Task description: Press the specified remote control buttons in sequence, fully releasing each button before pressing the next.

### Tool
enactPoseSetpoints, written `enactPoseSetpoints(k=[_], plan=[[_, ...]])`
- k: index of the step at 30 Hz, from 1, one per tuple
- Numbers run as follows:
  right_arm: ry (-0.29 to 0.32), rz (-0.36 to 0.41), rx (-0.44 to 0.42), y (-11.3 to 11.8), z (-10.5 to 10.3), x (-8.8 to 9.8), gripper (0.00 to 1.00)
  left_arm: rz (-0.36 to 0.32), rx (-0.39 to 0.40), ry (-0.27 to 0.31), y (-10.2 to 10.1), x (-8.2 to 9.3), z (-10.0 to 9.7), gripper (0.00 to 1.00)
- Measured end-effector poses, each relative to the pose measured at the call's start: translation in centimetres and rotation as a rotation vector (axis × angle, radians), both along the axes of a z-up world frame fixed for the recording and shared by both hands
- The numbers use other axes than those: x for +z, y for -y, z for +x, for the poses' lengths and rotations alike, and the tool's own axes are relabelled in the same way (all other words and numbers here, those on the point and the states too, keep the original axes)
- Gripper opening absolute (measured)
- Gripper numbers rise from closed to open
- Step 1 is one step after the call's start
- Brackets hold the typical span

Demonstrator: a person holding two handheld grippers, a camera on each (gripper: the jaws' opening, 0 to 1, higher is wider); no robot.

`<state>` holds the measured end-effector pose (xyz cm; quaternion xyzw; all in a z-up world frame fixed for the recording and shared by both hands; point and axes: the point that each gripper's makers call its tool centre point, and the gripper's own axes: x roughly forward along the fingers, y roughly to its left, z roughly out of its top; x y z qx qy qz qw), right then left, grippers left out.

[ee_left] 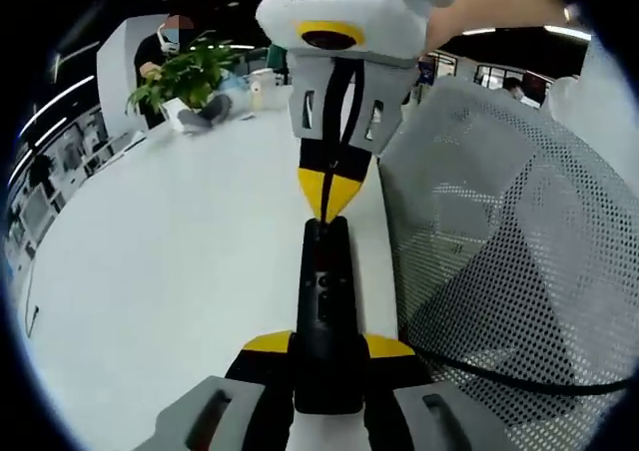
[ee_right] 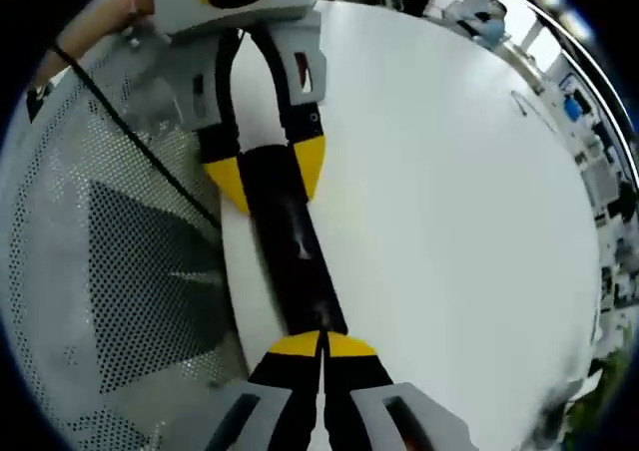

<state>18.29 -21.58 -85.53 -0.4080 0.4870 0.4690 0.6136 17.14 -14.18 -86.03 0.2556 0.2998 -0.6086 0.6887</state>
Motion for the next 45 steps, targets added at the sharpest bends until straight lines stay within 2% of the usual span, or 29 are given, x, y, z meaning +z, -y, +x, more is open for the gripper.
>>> enactPoseSetpoints(k=[5,10,12,14,17,19,20,21,22,25,29,30,31,32,34,37,45], plan=[[0.022,-0.061,-0.013,0.3,0.4,-0.4,0.00,0.023,-0.002,0.002,-0.1,0.1,-0.2,0.24],[0.067,-0.086,-0.085,0.7,0.4,-0.4,0.00,0.018,0.015,0.008,-0.2,0.1,-0.5,0.24],[0.104,-0.098,-0.062,0.4,0.1,-0.3,0.00,0.014,0.018,0.010,-0.2,0.2,-0.5,0.24],[0.116,-0.095,-0.066,0.6,0.2,-0.2,0.00,0.010,0.015,0.013,-0.2,0.2,-0.4,0.24],[0.117,-0.051,-0.123,0.5,0.2,0.0,0.00,-0.001,0.016,0.015,-0.2,0.3,-0.4,0.24],[0.115,-0.036,-0.130,0.5,0.2,0.3,0.00,-0.008,0.023,0.012,-0.2,0.3,-0.3,0.24],[0.115,0.027,-0.212,-0.3,0.3,0.4,0.00,-0.011,0.024,0.013,-0.2,0.3,-0.3,0.24],[0.110,0.114,-0.251,-1.5,0.4,0.8,0.00,-0.011,0.027,0.012,-0.1,0.3,-0.3,0.24],[0.108,0.135,-0.256,-1.9,0.5,1.0,0.00,-0.009,0.031,0.011,-0.2,0.3,-0.3,0.24],[0.117,0.070,-0.229,-1.1,0.6,0.5,0.00,-0.006,0.037,0.011,-0.1,0.3,-0.4,0.24],[0.100,0.084,-0.243,-0.9,0.2,0.2,0.00,-0.014,0.041,0.012,0.0,0.2,-0.3,0.24],[0.133,0.081,-0.187,-1.0,0.4,0.2,0.00,-0.014,0.040,0.011,0.0,0.2,-0.3,0.24],[0.129,0.079,-0.184,-1.0,0.4,0.3,0.00,-0.015,0.040,0.011,0.0,0.2,-0.3,0.24],[0.118,0.073,-0.210,-1.0,0.2,0.2,0.00,-0.015,0.040,0.011,0.0,0.2,-0.3,0.24],[0.121,0.071,-0.202,-1.0,0.2,0.2,0.00,-0.013,0.039,0.010,0.0,0.2,-0.3,0.24],[0.133,0.037,-0.116,-1.0,-0.1,0.2,0.00,-0.013,0.039,0.008,0.1,0.1,-0.4,0.24],[0.119,0.033,-0.113,-1.1,0.2,0.2,0.00,-0.013,0.041,0.006,0.1,0.1,-0.3,0.24]])
